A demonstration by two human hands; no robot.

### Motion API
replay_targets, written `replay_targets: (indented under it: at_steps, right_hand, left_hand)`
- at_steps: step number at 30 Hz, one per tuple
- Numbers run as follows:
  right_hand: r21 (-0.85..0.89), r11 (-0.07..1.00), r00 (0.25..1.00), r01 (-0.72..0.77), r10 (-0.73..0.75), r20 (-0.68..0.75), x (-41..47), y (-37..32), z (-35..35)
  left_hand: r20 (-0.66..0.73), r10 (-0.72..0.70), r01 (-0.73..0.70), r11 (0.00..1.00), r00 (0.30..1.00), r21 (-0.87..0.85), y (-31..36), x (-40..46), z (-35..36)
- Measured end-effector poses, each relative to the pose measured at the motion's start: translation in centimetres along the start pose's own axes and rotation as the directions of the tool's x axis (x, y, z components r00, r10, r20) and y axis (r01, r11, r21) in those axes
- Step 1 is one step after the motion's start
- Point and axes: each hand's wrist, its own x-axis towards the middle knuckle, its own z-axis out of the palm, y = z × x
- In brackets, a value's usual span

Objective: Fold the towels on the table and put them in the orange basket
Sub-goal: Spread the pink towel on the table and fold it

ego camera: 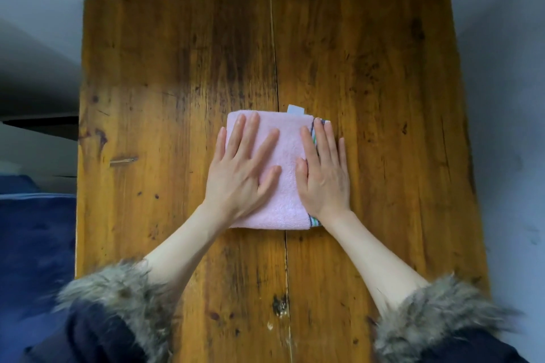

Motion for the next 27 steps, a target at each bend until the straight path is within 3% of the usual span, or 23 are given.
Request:
replay_targets:
  at_steps: [5, 10, 14, 17, 20, 23, 25, 27]
  right_hand:
    - [0.009, 1.000, 1.000, -0.019, 0.019, 0.022, 0.2, 0.1, 0.2]
    - [0.012, 0.999, 0.992, -0.047, 0.046, 0.116, 0.2, -0.3, -0.7]
    - [0.284, 0.952, 0.977, -0.117, 0.059, 0.204, 0.3, -0.4, -3.2]
    - [0.463, 0.831, 0.951, -0.308, 0.268, 0.151, -0.7, -0.8, -5.1]
    - [0.523, 0.640, 0.819, -0.563, 0.515, 0.253, -1.2, -1.2, -5.9]
    - [0.472, 0.506, 0.691, -0.722, 0.569, 0.447, -0.4, -1.3, -6.1]
    - [0.440, 0.467, 0.641, -0.767, 0.581, 0.501, 0.2, -1.4, -6.0]
    - [0.410, 0.437, 0.599, -0.800, 0.598, 0.532, 0.8, -1.4, -5.9]
  left_hand:
    - [0.003, -0.005, 0.005, 1.000, 1.000, 0.002, 0.2, 0.3, 0.1]
    - [0.089, -0.026, 0.027, 1.000, 0.996, -0.010, 0.4, 0.2, -0.5]
    - [0.148, -0.028, 0.045, 0.992, 0.989, -0.115, 0.2, 0.3, -1.7]
    - [0.088, -0.095, 0.117, 0.949, 0.992, -0.294, -0.1, -0.7, -2.9]
    - [0.045, -0.338, 0.310, 0.792, 0.940, -0.527, -0.1, -2.0, -3.9]
    - [0.238, -0.560, 0.550, 0.492, 0.793, -0.675, -0.1, -2.2, -4.9]
    - [0.415, -0.566, 0.654, 0.322, 0.712, -0.684, -0.3, -1.7, -5.6]
    - [0.522, -0.526, 0.707, 0.244, 0.671, -0.664, -0.8, -1.3, -6.1]
